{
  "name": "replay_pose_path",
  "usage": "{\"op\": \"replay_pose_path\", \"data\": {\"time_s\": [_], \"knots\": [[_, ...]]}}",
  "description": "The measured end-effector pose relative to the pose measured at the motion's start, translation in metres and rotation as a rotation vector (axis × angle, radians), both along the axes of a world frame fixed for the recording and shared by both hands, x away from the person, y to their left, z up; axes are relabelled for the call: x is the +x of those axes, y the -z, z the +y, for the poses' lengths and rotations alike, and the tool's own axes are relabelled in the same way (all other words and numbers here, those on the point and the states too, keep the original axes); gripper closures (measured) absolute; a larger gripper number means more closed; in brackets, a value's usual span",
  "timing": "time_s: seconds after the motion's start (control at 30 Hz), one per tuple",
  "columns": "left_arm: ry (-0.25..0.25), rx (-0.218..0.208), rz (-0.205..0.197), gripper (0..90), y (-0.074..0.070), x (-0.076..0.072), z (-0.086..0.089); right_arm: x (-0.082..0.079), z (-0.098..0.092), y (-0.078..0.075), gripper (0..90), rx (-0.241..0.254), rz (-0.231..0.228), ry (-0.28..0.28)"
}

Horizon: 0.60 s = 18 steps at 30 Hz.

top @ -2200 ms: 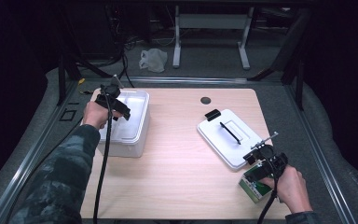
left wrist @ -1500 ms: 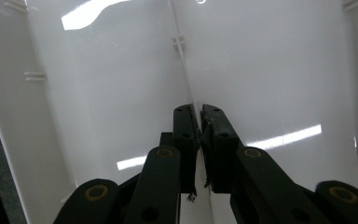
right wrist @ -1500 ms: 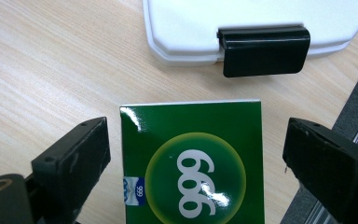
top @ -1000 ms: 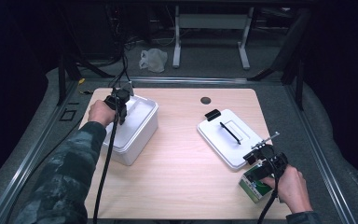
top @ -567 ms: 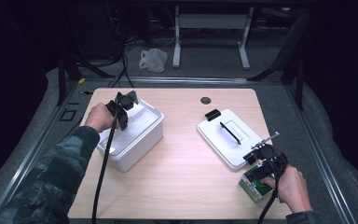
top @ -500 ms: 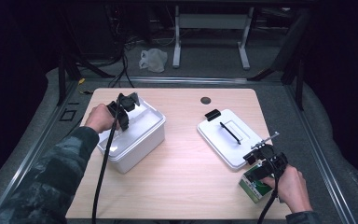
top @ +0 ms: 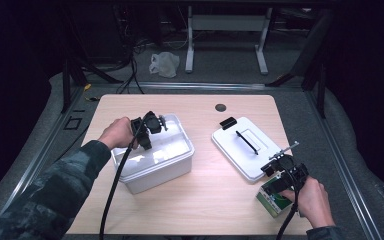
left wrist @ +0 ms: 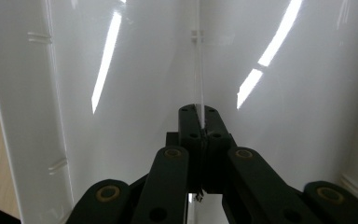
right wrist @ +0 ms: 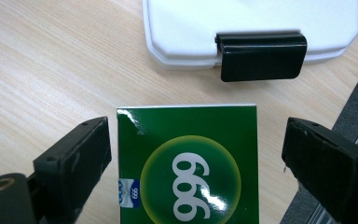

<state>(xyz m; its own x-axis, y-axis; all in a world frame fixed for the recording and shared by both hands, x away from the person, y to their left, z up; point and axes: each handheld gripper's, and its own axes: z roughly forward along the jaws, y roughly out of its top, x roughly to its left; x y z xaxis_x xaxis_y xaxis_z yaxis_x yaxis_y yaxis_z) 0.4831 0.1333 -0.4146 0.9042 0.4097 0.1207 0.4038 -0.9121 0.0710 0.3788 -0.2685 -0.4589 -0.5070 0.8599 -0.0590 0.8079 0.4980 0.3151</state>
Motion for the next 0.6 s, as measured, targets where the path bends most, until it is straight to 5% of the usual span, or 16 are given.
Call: {"op": "replay_pose_path", "data": {"time_s": [0.27, 0.6], "knots": [[0.165, 0.005, -0.021, 89.4, 0.0, -0.028, -0.033, 0.0, 0.001, 0.0, 7.3, 0.002, -0.002, -0.001], [0.312, -0.009, -0.046, 89.4, 0.002, -0.056, -0.064, 0.0, 0.0, 0.0, 7.3, 0.002, 0.001, -0.003]]}}
